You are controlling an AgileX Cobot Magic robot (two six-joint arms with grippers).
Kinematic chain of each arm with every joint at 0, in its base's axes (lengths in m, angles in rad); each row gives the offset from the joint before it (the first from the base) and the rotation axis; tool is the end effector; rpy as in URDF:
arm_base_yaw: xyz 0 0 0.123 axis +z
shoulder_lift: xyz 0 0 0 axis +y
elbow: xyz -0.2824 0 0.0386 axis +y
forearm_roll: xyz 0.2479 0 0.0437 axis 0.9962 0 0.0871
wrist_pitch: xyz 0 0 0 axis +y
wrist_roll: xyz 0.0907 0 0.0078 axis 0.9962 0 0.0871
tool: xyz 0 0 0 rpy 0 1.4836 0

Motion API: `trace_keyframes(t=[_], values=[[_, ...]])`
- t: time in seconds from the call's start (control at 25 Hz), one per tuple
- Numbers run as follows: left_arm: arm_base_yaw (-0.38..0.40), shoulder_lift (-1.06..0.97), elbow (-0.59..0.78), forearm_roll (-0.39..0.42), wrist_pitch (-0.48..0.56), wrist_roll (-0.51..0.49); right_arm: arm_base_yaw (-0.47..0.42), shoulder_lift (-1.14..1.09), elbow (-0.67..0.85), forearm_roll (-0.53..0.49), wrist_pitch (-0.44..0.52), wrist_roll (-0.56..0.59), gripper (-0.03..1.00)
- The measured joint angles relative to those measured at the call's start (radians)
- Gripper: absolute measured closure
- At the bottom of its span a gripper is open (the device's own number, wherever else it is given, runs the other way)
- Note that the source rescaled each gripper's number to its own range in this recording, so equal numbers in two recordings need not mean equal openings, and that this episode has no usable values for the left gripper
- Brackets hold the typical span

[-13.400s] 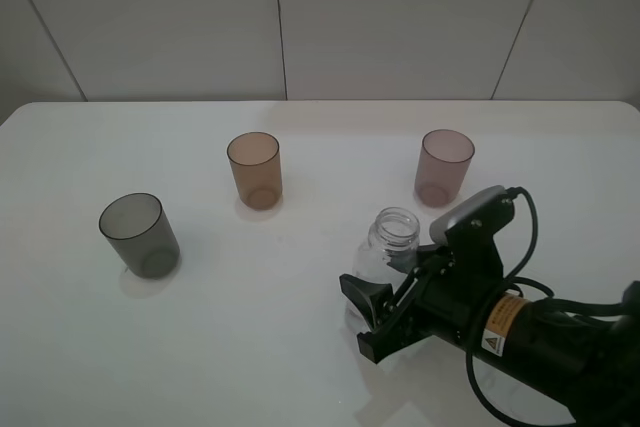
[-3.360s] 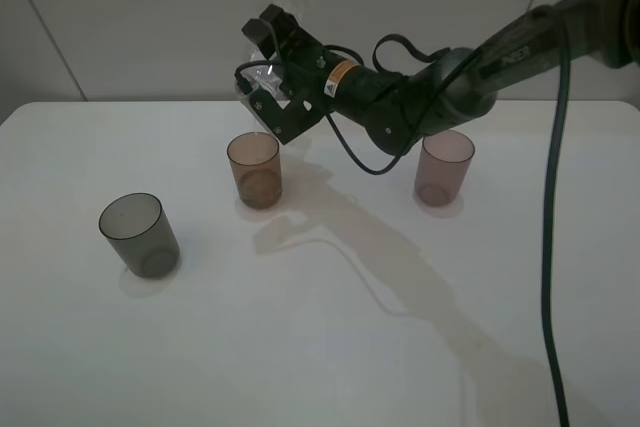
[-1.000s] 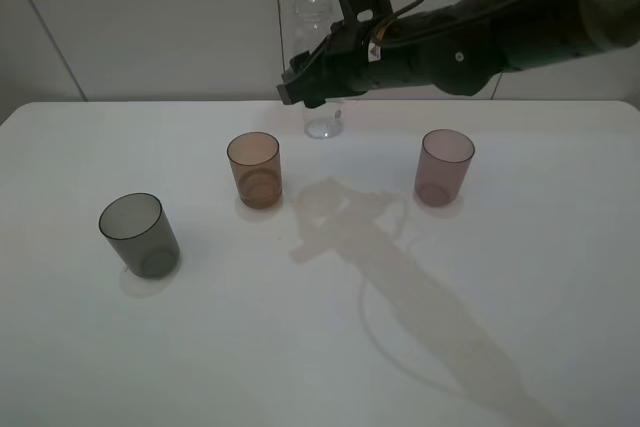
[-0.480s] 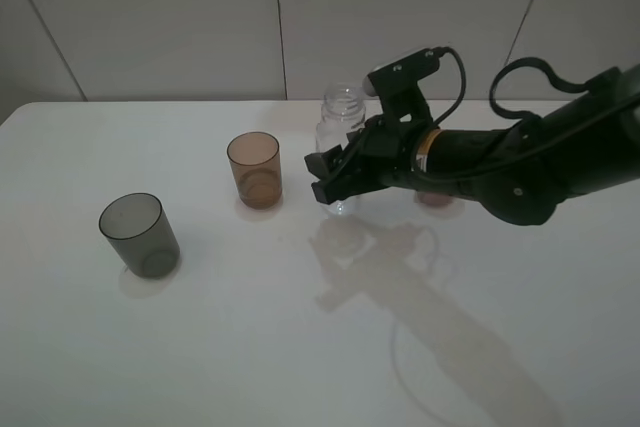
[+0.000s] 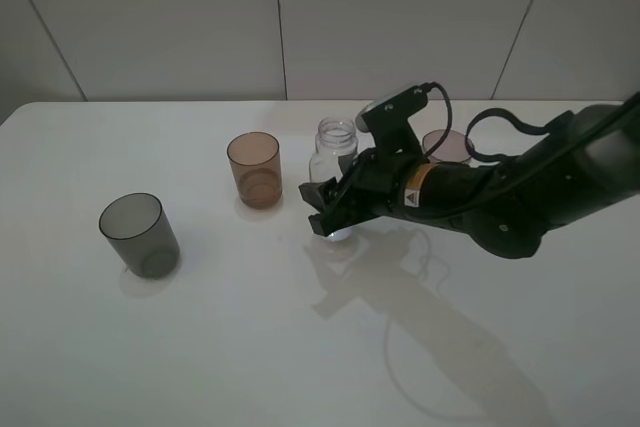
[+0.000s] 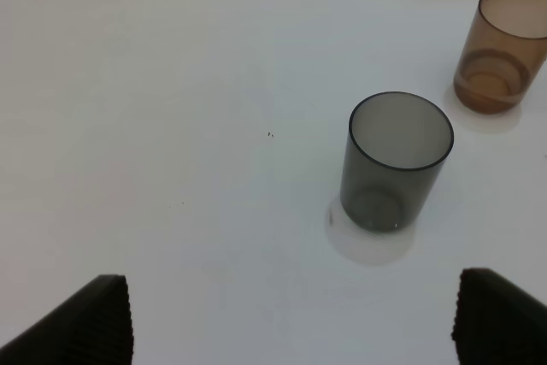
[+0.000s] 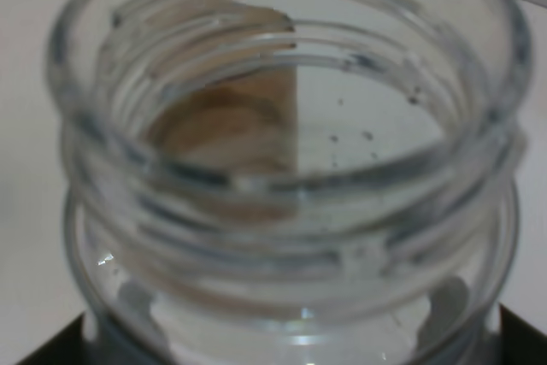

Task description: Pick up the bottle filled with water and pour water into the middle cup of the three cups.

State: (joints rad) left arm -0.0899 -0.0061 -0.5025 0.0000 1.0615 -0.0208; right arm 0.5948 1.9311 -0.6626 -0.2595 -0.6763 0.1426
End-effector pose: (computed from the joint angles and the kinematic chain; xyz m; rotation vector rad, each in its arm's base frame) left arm -0.0061 0.0005 0.2778 0.0704 2.0360 -0.0695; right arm 0.2644 0.1965 0.1051 -0.7774 1.9753 0.4886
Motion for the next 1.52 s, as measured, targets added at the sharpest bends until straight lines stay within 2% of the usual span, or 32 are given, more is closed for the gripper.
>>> trace_keyframes(t=[0.44,0.48,0.64,0.72,0.88,1.08,1.12,1.16,1.2,1.36,1.44,1.52], values=[[0.000,0.000,0.000,0.000,0.000,0.000,0.000,0.029,0.000,0.000,0.001,-0.100,0.97],[0.000,0.000,0.000,0.000,0.000,0.000,0.000,0.029,0.000,0.000,0.001,-0.101,0.93],[0.000,0.000,0.000,0.000,0.000,0.000,0.000,0.029,0.000,0.000,0.000,-0.101,0.31],[0.000,0.000,0.000,0.000,0.000,0.000,0.000,0.025,0.000,0.000,0.000,-0.102,0.14],[0.000,0.000,0.000,0.000,0.000,0.000,0.000,-0.036,0.001,0.000,0.000,-0.103,0.07],[0.000,0.000,0.000,0.000,0.000,0.000,0.000,-0.219,0.002,0.000,0.054,-0.104,0.06],[0.000,0.000,0.000,0.000,0.000,0.000,0.000,-0.258,0.002,0.000,0.084,-0.104,0.06],[0.000,0.000,0.000,0.000,0.000,0.000,0.000,-0.353,0.002,0.007,0.171,-0.101,0.06],[0.000,0.000,0.000,0.000,0.000,0.000,0.000,-0.400,0.002,0.021,0.219,-0.096,0.06],[0.000,0.000,0.000,0.000,0.000,0.000,-0.030,-0.562,0.002,0.188,0.518,-0.050,0.06],[0.000,0.000,0.000,0.000,0.000,0.000,-0.088,-0.647,0.002,0.288,0.702,-0.045,0.06],[0.000,0.000,0.000,0.000,0.000,0.000,-0.161,-0.728,0.002,0.339,0.870,-0.045,0.06]])
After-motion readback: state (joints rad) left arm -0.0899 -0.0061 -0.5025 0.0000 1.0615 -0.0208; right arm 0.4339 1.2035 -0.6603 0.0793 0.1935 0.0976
